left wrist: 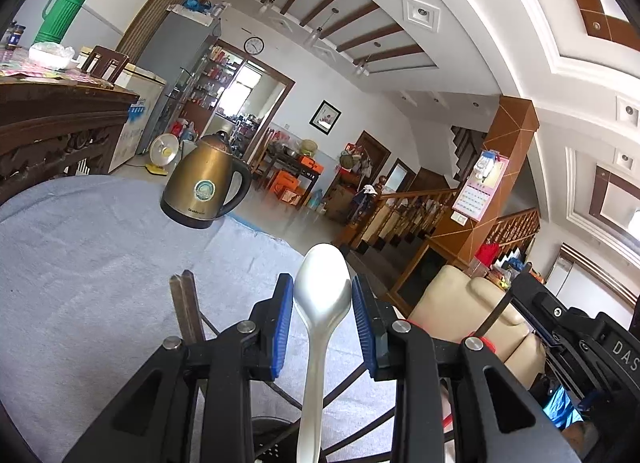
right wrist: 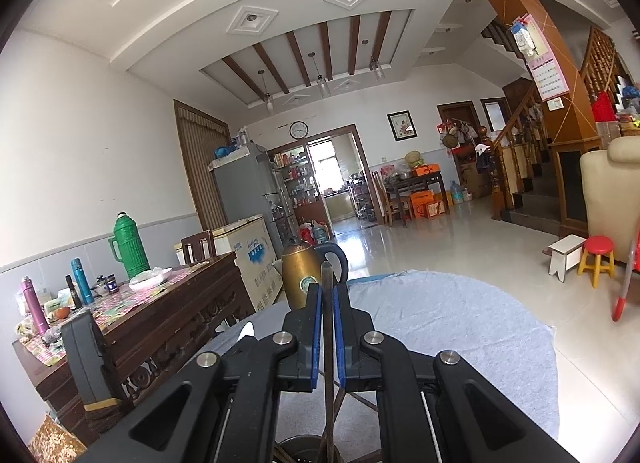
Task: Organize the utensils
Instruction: 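Carry the spoon and chopstick above the grey holder with both grippers, then lower the spoon and chopstick into the holder and open both grippers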
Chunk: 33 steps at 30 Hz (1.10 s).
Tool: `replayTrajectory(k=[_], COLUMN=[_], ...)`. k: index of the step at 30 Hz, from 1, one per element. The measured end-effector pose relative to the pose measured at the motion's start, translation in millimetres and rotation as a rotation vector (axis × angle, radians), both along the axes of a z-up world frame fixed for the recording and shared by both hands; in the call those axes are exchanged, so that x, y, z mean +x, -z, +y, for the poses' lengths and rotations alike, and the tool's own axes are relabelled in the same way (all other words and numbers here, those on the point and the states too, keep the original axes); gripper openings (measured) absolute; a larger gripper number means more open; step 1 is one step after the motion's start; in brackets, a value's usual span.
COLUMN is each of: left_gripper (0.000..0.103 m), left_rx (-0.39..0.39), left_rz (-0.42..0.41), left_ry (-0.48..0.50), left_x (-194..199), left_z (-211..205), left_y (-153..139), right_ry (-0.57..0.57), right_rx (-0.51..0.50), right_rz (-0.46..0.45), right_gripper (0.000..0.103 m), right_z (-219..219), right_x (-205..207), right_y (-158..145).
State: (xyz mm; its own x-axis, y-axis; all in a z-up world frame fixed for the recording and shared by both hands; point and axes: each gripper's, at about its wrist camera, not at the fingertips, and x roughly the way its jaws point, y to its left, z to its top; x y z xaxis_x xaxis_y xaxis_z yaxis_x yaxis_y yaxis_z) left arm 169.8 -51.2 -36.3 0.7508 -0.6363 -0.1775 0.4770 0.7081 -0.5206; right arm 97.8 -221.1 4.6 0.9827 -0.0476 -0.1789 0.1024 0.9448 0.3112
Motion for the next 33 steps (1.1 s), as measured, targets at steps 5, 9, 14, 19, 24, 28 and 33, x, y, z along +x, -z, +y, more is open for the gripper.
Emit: replayTrajectory(k=[5,9,14,19,24,28,33], left_gripper=[0.031,0.031,0.031,0.031,0.031,0.031,0.031], left_rx=[0.003,0.018,0.003,0.002,0.016,0.039,0.064], left_rz=[0.006,0.044,0.046,0.033,0.033,0.026,0.022], left_ry=[-0.022,-0.043,-0.057,-0.075,-0.073,-0.073,-0.073], left_x=[4,8,7,3,0,-1,-2], left_z=[-2,-3,-3,-5,-12,-16,-19], left_y=[11,22,27,30,34,35,39], right_ry=[-0.002,-0.006,-0.014,-0.02,-0.023,-0.033,-0.038], right_rx=[0.009,0.01,0.009,0.011,0.012,0.021,0.028], right_rz=[0.012,0.018,0.025,0.034,0.035,0.042,0.048], right_gripper=[0.007,0.007,0.007,0.007,0.007,0.007,0.007], right_z=[-1,0,2,4,3,5,7], right_x=[2,3,4,7,8,10,10], right_y=[4,6,8,10,10,12,13])
